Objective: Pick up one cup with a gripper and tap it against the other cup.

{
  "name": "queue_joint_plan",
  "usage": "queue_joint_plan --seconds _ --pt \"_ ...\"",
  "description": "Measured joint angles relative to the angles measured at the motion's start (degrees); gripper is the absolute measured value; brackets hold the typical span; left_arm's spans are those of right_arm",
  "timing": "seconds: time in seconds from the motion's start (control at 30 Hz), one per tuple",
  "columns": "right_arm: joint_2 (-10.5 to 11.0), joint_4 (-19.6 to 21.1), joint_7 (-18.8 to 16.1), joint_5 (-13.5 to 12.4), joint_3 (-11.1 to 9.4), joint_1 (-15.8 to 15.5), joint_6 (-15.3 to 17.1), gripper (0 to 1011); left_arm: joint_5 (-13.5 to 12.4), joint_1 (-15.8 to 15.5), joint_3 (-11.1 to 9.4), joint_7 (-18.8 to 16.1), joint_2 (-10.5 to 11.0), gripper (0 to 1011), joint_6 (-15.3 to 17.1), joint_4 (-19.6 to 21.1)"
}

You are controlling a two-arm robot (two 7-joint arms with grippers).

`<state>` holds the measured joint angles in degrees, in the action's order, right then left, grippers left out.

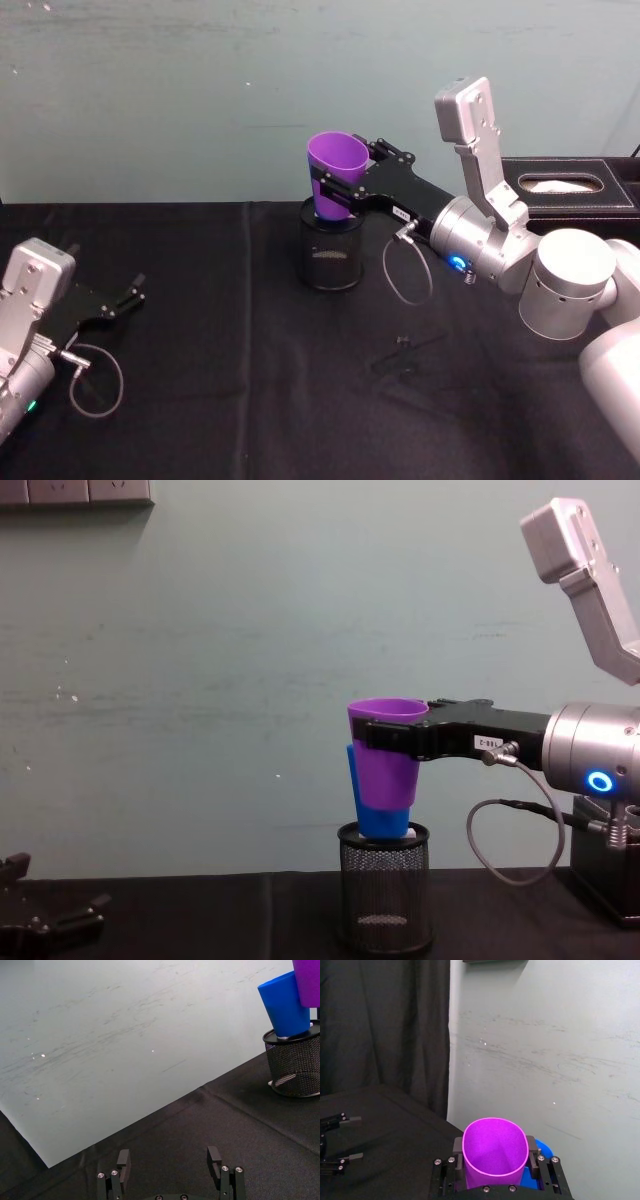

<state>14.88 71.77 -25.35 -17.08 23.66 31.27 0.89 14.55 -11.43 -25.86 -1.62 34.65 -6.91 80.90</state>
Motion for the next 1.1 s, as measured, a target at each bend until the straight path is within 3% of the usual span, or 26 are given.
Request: queue_joint_plan --seconds 1.1 --pt "0.0 0.1 0.0 0.0 0.0 -0.1 0.0 726 0.0 0.0 0.0 0.0 0.0 1000 0.0 0.0"
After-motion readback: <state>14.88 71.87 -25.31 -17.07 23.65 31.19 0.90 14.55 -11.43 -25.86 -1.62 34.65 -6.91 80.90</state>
